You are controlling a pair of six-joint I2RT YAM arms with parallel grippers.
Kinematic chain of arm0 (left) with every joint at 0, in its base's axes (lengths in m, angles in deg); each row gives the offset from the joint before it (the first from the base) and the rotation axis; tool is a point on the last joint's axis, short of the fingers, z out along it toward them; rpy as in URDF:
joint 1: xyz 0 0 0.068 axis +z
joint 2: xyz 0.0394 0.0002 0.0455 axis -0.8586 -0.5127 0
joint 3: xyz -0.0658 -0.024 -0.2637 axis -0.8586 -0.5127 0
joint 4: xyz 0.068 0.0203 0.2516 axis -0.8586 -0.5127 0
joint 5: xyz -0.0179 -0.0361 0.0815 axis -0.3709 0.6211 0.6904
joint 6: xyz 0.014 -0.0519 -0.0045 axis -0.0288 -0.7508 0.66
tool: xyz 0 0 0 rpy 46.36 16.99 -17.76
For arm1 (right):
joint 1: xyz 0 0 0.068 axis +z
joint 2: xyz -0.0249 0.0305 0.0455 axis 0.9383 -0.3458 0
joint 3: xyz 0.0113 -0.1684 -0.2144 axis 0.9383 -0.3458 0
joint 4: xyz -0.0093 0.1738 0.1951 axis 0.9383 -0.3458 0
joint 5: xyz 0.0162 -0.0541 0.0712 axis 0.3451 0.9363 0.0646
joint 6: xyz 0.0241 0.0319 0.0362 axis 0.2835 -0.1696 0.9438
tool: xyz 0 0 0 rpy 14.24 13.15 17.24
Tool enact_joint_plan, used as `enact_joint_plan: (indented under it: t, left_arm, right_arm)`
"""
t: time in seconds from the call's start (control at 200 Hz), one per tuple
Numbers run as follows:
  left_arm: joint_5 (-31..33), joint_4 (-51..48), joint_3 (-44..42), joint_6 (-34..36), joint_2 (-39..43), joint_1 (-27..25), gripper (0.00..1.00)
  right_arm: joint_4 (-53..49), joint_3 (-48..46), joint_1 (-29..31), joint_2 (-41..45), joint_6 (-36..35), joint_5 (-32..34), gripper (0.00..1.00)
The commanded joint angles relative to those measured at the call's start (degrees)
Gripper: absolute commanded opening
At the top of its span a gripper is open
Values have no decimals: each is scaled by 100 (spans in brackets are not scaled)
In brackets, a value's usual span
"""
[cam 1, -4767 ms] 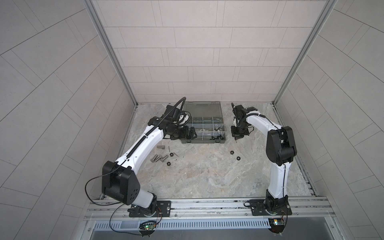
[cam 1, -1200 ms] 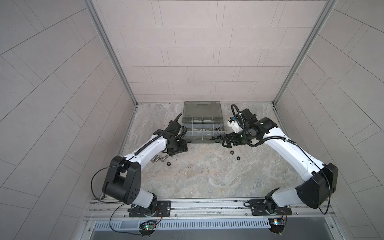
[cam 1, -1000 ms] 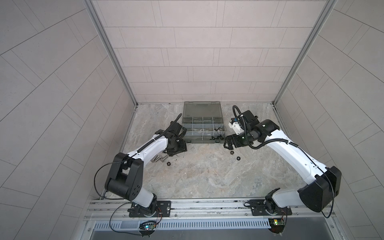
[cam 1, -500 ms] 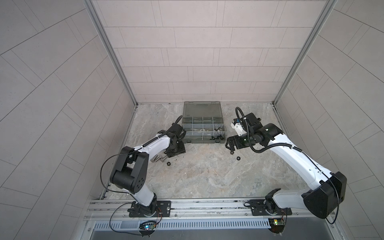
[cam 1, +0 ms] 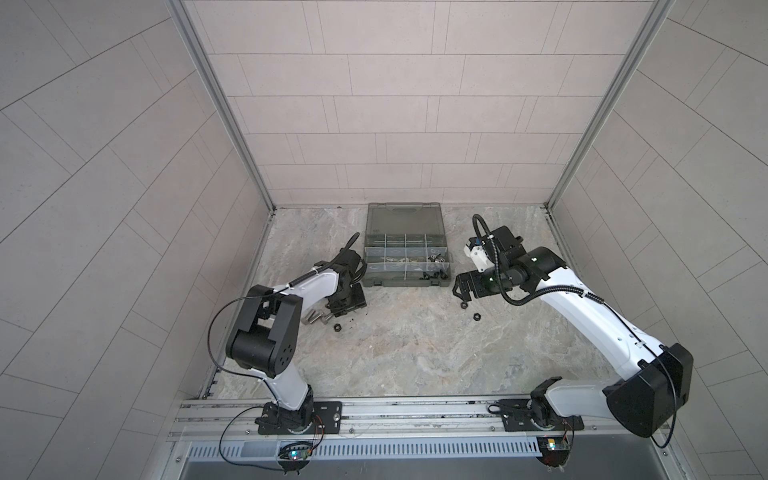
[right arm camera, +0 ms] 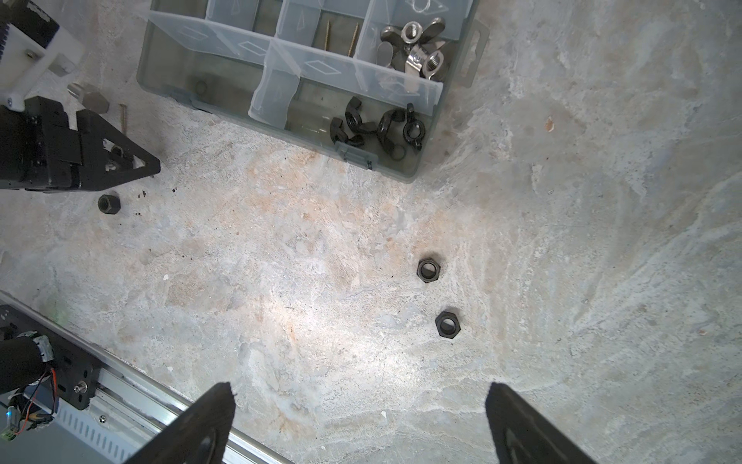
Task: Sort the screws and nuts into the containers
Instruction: 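Lower the left gripper and close it on the brass screw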
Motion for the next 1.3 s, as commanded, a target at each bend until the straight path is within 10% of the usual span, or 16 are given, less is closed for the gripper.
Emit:
enact_joint_plan:
  t: [0.0,1.296]
  left_arm:
    - [10,36,-66,-40,-105,84,56]
    - [-13,-416,248,450,-1014,170,12]
  right_arm:
    - [-17,0,-34,8,45,76,99]
    - [-93,-174,-302,116,85,-46,99]
